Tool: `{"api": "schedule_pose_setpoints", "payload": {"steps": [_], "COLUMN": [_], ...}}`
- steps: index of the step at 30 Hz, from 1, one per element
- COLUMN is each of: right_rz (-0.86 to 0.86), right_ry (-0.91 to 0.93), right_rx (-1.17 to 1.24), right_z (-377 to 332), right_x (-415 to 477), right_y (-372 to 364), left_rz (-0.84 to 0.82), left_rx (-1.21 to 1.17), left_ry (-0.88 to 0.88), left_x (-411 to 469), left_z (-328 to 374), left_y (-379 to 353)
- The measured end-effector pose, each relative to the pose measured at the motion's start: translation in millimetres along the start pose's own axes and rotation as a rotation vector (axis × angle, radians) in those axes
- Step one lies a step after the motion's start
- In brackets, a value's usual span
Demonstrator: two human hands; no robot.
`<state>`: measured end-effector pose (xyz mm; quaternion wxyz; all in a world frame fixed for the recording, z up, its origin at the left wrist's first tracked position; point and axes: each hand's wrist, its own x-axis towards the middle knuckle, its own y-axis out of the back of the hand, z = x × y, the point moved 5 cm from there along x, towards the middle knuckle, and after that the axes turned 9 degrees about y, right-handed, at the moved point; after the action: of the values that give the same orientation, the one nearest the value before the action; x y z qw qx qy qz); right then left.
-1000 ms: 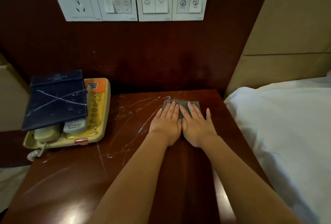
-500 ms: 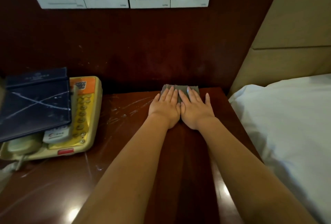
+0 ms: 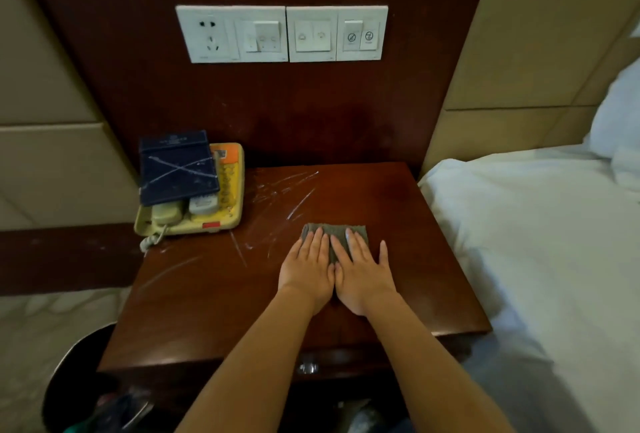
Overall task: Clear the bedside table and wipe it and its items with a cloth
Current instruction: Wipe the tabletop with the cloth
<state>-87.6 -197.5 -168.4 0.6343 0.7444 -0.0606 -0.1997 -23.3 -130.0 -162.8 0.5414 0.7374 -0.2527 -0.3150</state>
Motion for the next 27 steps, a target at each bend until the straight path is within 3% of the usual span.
{"api": "schedule_pose_setpoints", "payload": {"steps": [7, 14, 27], "right_rz": [-0.063, -0.068, -0.001], "right_ry": [0.022, 0.034, -0.001], "right_rx": [-0.027, -0.024, 0.029], "right_z": [-39.5, -45.9, -13.9], "right_x": [-54.7, -61.0, 92.1], "right_y": [-20.5, -23.6, 14.3], "left_rz": [-0.058, -0.071, -0.004], "left_rx": [-0.018, -0.076, -0.179], "left_ry": [0.008, 0.005, 0.044], "left_x": [-68.5, -78.0, 73.8], "left_z": [-9.2, -12.1, -54.1], "left_y": [-18.0, -24.0, -3.8]}}
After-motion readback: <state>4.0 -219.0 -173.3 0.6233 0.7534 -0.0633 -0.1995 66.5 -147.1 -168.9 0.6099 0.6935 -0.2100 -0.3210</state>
